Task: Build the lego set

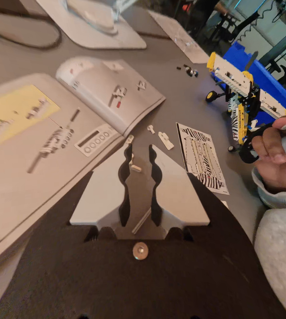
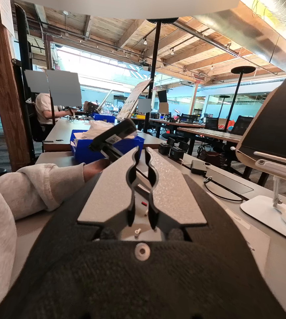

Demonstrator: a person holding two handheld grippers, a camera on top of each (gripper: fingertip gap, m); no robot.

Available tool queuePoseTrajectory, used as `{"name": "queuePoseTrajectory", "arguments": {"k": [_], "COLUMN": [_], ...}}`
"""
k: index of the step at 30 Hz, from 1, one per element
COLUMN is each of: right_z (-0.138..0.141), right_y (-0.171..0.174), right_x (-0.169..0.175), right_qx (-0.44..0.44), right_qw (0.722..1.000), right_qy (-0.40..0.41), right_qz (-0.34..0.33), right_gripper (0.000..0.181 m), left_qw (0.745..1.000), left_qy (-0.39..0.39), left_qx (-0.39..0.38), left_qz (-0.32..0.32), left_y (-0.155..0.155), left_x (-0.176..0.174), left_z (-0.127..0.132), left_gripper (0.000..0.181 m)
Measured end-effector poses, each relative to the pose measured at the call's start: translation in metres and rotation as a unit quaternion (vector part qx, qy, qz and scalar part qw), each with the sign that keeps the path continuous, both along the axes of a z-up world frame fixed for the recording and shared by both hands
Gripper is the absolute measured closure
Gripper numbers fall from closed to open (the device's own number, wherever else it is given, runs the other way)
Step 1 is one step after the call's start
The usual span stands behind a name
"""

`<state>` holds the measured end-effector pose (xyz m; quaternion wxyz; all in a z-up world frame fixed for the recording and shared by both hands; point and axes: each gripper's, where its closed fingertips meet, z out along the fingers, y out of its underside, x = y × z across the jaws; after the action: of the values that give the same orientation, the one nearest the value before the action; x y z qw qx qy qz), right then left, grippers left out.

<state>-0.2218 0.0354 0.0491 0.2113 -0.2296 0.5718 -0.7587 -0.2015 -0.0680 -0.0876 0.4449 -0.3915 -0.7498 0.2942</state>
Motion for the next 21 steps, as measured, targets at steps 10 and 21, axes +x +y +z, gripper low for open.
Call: {"name": "queuePoseTrajectory", "arguments": {"k": [10, 21], "right_z": [0.000, 0.007], "right_y": [0.004, 0.010], "right_x": [0.009, 0.010], "right_qx": [-0.005, -0.014], "right_qw": [1.000, 1.000], "right_qy": [0.012, 0.003], "right_qz": [0.009, 0.016], "right_gripper": [0.178, 0.177], "left_qw": [0.991, 0.993], "left_qy": [-0.132, -0.115], "left_qx": [-0.019, -0.032], "left_qz": [0.023, 0.008], "left_y": [-0.004, 0.001], "left_x": [-0.019, -0.019], "left_z": [-0.042, -0.033], "left_gripper": [0.154, 0.180]}}
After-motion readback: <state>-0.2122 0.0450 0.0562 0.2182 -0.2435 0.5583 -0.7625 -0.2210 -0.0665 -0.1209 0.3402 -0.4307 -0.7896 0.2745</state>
